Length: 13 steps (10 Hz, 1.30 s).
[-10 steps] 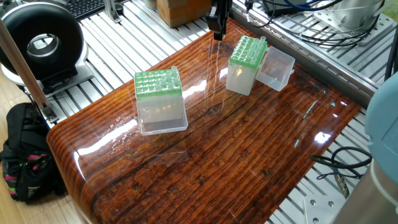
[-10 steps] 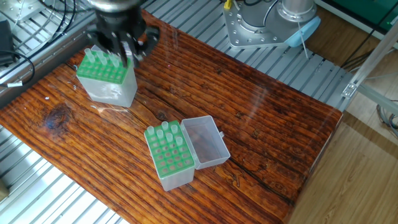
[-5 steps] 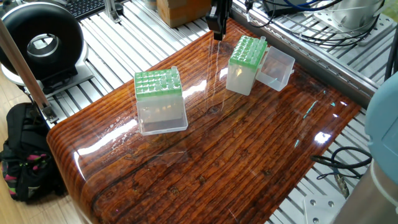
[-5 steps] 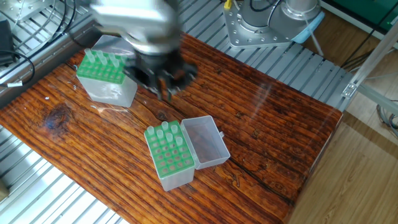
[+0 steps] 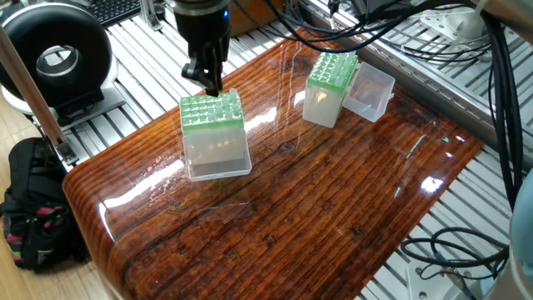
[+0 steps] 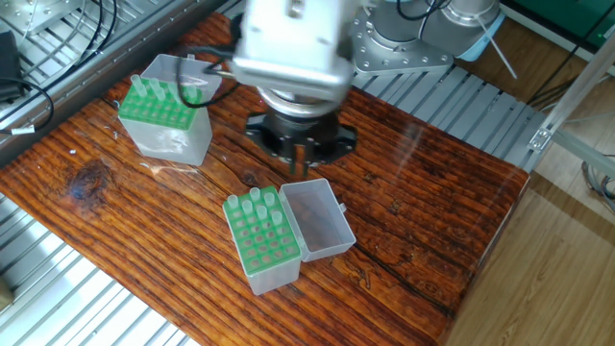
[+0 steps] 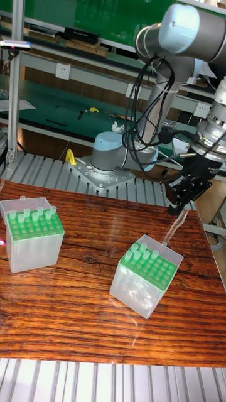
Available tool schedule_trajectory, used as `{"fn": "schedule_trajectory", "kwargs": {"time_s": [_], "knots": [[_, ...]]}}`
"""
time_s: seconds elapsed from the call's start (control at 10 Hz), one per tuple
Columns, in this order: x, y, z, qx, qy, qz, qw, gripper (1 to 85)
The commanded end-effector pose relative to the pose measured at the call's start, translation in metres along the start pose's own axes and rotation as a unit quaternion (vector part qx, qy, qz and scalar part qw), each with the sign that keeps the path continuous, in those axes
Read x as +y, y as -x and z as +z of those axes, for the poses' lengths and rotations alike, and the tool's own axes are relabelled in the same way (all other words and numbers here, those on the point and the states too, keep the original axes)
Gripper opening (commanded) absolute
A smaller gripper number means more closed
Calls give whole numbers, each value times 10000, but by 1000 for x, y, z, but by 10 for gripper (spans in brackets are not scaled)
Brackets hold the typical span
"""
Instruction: Transfer all large pipette tips from one holder to another
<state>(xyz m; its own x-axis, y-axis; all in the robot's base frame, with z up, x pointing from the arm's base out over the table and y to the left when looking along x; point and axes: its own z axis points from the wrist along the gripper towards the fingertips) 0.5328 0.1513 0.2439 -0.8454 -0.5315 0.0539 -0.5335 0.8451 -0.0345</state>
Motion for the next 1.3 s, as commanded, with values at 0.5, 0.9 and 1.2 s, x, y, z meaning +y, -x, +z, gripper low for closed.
{"fn": "schedule_trajectory", "kwargs": {"time_s": [0.5, 0.9, 1.2], "knots": [[-11, 43, 31, -301, -494, -1036, 9929, 250], [-12, 51, 38, -172, -609, -665, 9958, 250], [7, 49, 35, -182, -234, -580, 9979, 250]]}}
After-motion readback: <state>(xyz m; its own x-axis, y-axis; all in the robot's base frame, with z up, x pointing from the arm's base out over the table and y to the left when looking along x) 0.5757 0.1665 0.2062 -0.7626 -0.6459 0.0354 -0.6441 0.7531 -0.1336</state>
